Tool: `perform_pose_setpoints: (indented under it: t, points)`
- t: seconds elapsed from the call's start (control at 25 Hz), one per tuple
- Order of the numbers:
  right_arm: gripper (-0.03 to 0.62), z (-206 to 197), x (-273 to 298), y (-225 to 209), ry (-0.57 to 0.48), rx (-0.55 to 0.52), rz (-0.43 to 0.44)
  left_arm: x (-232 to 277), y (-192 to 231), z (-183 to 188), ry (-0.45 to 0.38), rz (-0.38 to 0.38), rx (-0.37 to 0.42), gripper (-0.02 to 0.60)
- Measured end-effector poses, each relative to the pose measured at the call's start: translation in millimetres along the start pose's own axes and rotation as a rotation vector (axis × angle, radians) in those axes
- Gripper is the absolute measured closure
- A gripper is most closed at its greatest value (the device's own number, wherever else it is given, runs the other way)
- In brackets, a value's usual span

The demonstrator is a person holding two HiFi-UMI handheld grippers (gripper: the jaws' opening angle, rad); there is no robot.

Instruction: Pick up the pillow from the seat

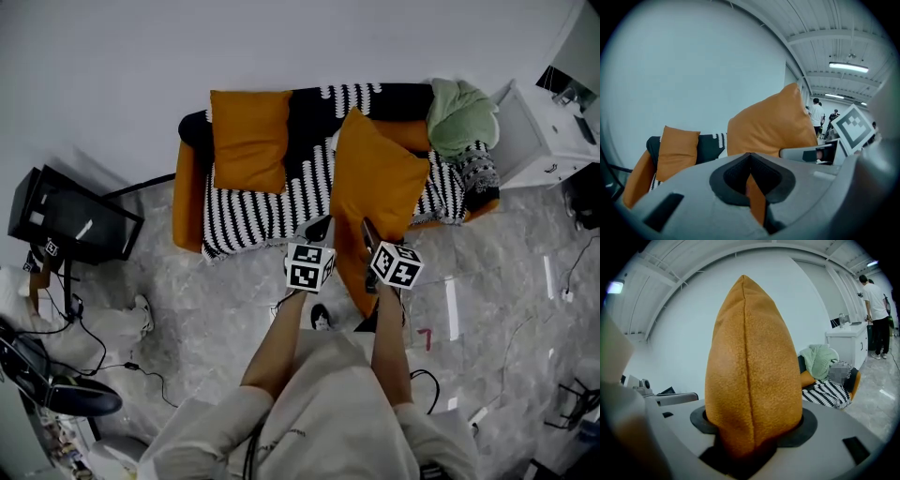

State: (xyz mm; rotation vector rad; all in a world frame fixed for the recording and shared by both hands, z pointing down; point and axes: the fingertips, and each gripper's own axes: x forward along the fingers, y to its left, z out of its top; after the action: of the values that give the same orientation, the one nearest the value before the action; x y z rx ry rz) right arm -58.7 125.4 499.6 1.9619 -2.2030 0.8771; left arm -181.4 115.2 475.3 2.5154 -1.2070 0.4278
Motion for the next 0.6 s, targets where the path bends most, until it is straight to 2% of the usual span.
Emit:
perform_pose_setpoints:
  t: [0.6]
  points:
    - [0.295,-15,-8,27,0.027,-0.086,-0.014,-26,18,-11,-0.013,0.004,-0.031,0.574]
